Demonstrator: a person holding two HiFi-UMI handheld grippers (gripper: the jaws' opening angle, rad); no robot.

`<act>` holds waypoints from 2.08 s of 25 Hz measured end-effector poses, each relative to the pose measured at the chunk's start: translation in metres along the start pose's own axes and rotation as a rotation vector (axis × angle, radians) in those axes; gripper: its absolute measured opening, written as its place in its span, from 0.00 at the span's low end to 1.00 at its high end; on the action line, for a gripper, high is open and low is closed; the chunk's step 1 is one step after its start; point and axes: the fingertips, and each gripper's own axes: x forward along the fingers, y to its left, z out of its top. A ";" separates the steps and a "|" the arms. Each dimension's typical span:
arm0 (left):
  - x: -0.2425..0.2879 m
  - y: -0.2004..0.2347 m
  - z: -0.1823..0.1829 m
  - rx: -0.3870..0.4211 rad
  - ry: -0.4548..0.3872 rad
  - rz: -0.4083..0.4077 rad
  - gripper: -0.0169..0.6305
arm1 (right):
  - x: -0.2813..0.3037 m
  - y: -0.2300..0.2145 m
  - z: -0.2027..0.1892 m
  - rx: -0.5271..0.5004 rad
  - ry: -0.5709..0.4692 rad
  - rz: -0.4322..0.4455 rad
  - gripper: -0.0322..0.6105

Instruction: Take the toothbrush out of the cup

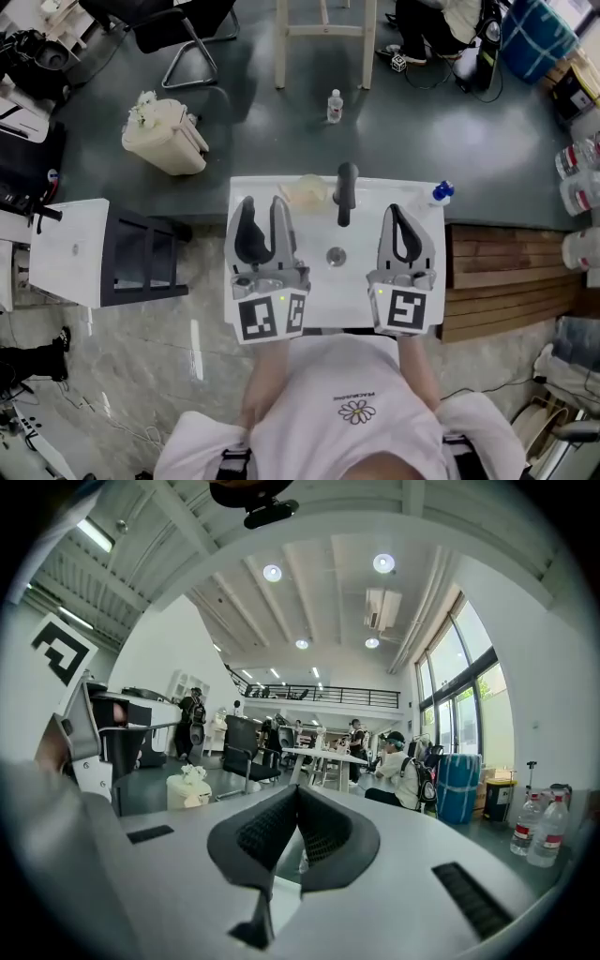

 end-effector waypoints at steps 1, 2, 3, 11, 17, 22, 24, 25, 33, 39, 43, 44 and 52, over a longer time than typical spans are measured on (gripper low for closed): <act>0.002 0.001 -0.006 -0.034 0.010 0.008 0.30 | -0.002 -0.003 -0.002 0.000 0.005 -0.007 0.07; 0.003 0.001 -0.012 -0.077 0.021 0.015 0.32 | -0.004 -0.006 -0.003 -0.001 0.010 -0.016 0.07; 0.004 0.002 -0.019 -0.127 0.033 0.020 0.32 | -0.006 -0.010 -0.004 -0.002 0.012 -0.025 0.07; 0.010 0.008 -0.111 -0.254 0.215 0.098 0.32 | -0.024 -0.036 -0.009 -0.027 0.040 -0.104 0.07; 0.017 0.010 -0.164 -0.285 0.346 0.123 0.31 | -0.039 -0.056 -0.019 -0.055 0.086 -0.173 0.07; 0.024 0.007 -0.193 -0.289 0.439 0.103 0.28 | -0.046 -0.065 -0.023 -0.040 0.108 -0.205 0.07; 0.026 0.006 -0.197 -0.286 0.447 0.098 0.26 | -0.047 -0.063 -0.026 -0.042 0.110 -0.198 0.07; 0.027 0.007 -0.198 -0.279 0.450 0.097 0.23 | -0.047 -0.063 -0.027 -0.041 0.113 -0.196 0.07; 0.031 0.013 -0.197 -0.259 0.460 0.104 0.12 | -0.044 -0.061 -0.026 -0.032 0.112 -0.188 0.07; 0.029 0.007 -0.193 -0.239 0.462 0.094 0.09 | -0.042 -0.061 -0.029 -0.027 0.121 -0.182 0.07; 0.031 0.005 -0.178 -0.206 0.429 0.083 0.09 | -0.039 -0.062 -0.029 -0.019 0.114 -0.176 0.07; 0.033 0.004 -0.172 -0.197 0.416 0.079 0.09 | -0.038 -0.062 -0.028 -0.018 0.111 -0.175 0.07; 0.033 -0.002 -0.127 -0.169 0.348 0.087 0.09 | -0.036 -0.062 -0.021 0.000 0.071 -0.155 0.07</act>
